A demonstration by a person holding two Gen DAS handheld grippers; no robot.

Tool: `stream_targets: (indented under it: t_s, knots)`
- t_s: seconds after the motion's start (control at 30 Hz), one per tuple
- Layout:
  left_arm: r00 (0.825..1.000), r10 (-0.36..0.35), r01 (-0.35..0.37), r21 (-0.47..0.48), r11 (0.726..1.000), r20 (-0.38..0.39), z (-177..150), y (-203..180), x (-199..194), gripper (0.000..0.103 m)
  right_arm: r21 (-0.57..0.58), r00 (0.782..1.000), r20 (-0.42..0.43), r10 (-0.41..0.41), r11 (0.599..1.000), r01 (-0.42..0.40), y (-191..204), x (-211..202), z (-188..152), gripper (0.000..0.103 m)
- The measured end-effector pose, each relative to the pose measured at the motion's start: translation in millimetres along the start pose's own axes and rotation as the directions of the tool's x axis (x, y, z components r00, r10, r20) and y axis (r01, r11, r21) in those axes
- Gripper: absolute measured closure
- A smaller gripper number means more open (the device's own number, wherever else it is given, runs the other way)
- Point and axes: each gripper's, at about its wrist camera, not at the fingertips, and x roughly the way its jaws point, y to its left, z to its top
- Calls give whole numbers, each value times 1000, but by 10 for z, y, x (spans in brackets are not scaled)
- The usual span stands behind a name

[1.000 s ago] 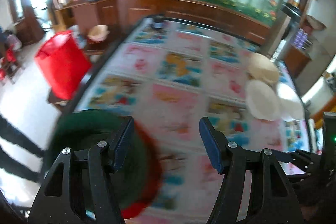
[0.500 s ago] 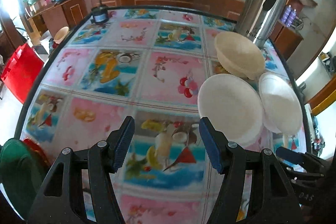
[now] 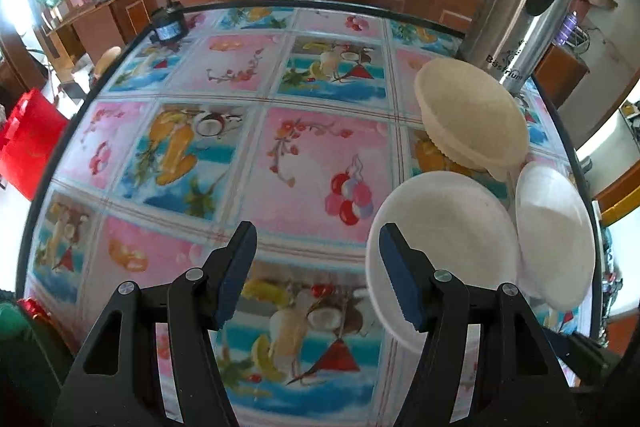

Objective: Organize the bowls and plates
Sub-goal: 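Close both grippers on the rim of a large white plate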

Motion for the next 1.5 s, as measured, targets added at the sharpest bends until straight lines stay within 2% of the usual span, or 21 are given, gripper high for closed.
stream_targets:
  t_s: [0.3,0.5,0.57,0.6,0.63,0.67,0.7,0.87,1.13,1.5]
  knots:
    - [999,16,-12,63,998,-51,93,-184,338,39,42,1000,27,-12,999,10,-14,111,121,37]
    - [996,-23,27,47,999,-87,86,-202,485,39,39,999,32,-44,998,43,-33,190,158,67]
    - [994,-38,44,59,997,-102,82,-244,515,47,32,998,36,-56,998,55,-41,194,172,74]
    - [992,-54,61,64,996,-113,74,-260,522,61,24,997,38,-67,998,66,-32,195,185,76]
    - [990,-62,71,72,995,-125,54,-280,523,70,14,997,39,-72,997,71,-21,187,187,79]
    - [990,-59,69,77,995,-128,36,-287,517,73,-2,996,39,-78,997,78,-2,180,192,82]
    - [989,-61,72,80,994,-133,6,-289,513,80,-20,995,39,-89,996,89,29,173,198,82]
    - [986,-76,86,63,994,-145,-91,-209,436,81,-60,995,28,-97,993,98,109,178,191,83]
    - [993,-65,69,43,997,-96,-284,43,54,83,-121,996,6,-92,988,92,333,157,27,83]
    - [999,-16,17,15,1000,-47,-555,559,-490,83,-227,997,1,-78,971,76,911,66,-236,83]
